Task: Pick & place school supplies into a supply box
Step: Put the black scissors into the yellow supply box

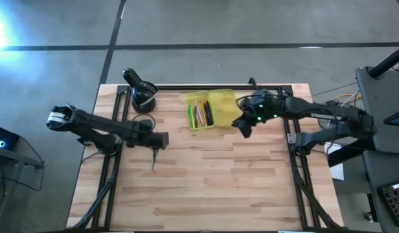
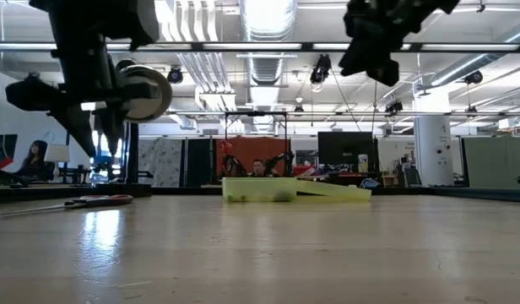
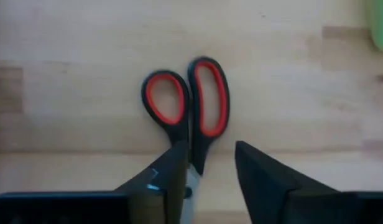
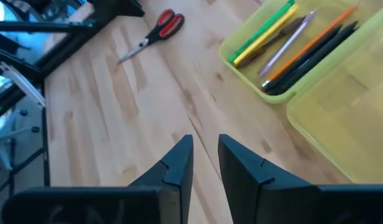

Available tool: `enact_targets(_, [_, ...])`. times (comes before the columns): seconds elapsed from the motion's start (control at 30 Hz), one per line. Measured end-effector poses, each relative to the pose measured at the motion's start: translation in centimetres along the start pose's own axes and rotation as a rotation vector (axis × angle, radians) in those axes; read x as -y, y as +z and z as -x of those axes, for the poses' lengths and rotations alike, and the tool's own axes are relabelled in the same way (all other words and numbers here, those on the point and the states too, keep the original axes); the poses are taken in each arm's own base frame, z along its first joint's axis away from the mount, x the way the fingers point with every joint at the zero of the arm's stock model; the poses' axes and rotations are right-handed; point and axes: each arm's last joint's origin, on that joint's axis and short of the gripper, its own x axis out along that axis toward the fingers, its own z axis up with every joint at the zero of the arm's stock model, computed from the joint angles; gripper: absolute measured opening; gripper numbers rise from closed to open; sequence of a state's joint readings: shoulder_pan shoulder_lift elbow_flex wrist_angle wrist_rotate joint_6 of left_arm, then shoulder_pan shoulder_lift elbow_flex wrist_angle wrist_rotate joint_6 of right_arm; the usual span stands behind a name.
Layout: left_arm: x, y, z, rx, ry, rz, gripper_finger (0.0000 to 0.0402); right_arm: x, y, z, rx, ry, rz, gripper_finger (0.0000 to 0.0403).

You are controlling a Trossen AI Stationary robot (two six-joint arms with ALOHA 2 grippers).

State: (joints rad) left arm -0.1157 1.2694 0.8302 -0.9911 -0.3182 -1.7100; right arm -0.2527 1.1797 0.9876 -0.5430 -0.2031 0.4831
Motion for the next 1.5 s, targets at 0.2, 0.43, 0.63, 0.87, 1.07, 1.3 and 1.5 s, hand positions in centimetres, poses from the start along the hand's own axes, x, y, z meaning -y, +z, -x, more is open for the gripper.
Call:
enact_targets(0.2, [-0.5,1.2,-1.4,-0.009,0.042,0.033,0.0157,0.4,-1.8,2.6,0.061,0.031,-0.002,0.0070])
enact_targets(0.43, [-0.4,0.9,-3.2,-0.036,-0.051,0.082,0.0160,1.0,-3.7,4.6,0.129,0.022,0.009,0.0068])
enact_targets(0.63, [-1.8,0.6,-4.6,-0.001,-0.002,0.198,0.0160,1.3,-4.7,5.8,0.171,0.039,-0.006,0.0067])
enact_targets(0.87, [-1.5,0.7,-4.8,0.037,-0.042,0.206,0.0160,1.2,-5.0,7.0,0.210,0.060,0.005,0.0065])
enact_targets(1.07, [-1.5,0.7,-5.5,0.058,-0.008,0.204,0.0160,1.2,-5.1,7.1,0.214,0.062,0.006,0.0063])
enact_targets(1.3, [-0.9,0.2,-7.4,0.039,0.050,0.174,0.0160,1.1,-5.1,7.2,0.217,0.066,0.003,0.0063])
enact_targets(1.5, [-0.7,-0.3,-8.9,-0.012,0.127,0.085,0.0141,1.1,-5.2,7.5,0.224,0.071,0.003,0.0063])
